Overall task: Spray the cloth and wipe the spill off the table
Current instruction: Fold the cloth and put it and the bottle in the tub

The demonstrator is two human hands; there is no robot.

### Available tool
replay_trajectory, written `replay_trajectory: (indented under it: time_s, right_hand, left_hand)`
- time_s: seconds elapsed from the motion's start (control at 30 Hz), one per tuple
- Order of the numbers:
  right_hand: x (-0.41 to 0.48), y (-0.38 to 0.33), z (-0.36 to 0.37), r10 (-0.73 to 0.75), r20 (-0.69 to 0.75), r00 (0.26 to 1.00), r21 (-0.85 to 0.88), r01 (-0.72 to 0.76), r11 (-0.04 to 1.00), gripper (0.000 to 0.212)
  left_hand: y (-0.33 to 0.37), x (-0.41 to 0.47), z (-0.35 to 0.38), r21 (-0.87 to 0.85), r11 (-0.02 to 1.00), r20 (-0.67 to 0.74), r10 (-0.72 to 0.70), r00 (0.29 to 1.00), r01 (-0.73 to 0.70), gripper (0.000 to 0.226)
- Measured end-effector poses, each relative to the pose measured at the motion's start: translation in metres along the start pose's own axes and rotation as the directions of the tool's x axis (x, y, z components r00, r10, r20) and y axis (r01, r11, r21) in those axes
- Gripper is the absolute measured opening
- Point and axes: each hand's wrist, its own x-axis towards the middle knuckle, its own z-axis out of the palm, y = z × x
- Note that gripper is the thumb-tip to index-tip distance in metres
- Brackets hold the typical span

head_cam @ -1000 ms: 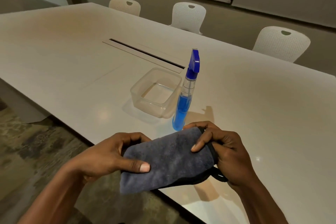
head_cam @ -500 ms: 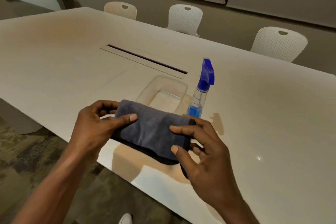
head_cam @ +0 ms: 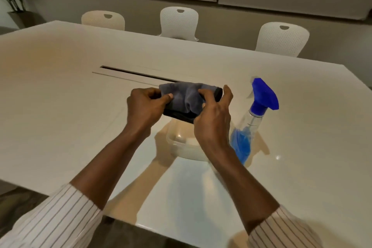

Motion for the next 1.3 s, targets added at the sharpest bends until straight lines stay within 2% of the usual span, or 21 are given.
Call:
replay_trajectory:
  time_s: [0.1,0.23,0.33,0.43,0.53,0.8,0.9,1.1,1.3]
  right_hand:
    - [0.021,0.006,0.013,0.068,-0.006,0.998,-0.044,-0.069,0.997,0.053]
    - [0.037,0.02,0.029,0.13,0.008,0.992,-0.101,-0.128,0.987,0.048]
    - [0.043,0.03,0.039,0.163,0.029,0.986,-0.161,-0.157,0.974,0.053]
    - [0.043,0.039,0.048,0.153,0.006,0.988,-0.196,-0.149,0.969,0.058]
    - [0.043,0.047,0.055,0.137,-0.041,0.99,-0.186,-0.142,0.972,0.062]
    - [0.042,0.054,0.061,0.083,0.006,0.997,-0.365,-0.075,0.928,0.049]
    - [0.041,0.058,0.064,0.072,0.044,0.996,-0.446,-0.045,0.894,0.049]
    - [0.049,0.067,0.064,0.057,0.138,0.989,-0.548,0.028,0.836,0.05]
    - [0.051,0.068,0.065,0.048,0.208,0.977,-0.604,0.09,0.792,0.038]
  left_hand:
    - [-0.006,0.02,0.017,0.037,0.999,0.055,-0.016,0.998,0.014,0.012]
    - [-0.012,0.028,0.037,0.14,0.99,0.091,-0.029,0.995,0.016,0.024]
    - [-0.016,0.028,0.05,0.217,0.976,0.099,-0.002,0.995,-0.02,0.033]
    - [-0.021,0.032,0.057,0.323,0.943,0.136,0.033,0.99,-0.076,0.051]
    - [-0.025,0.034,0.061,0.339,0.936,0.157,0.043,0.987,-0.094,0.066]
    - [-0.033,0.023,0.076,0.522,0.823,0.192,0.144,0.971,-0.225,0.036]
    - [-0.036,0.018,0.08,0.616,0.728,0.233,0.195,0.953,-0.3,0.026]
    - [-0.035,0.017,0.088,0.726,0.594,0.272,0.214,0.938,-0.346,0.034]
    - [-0.036,0.017,0.09,0.747,0.559,0.382,0.083,0.921,-0.36,0.045]
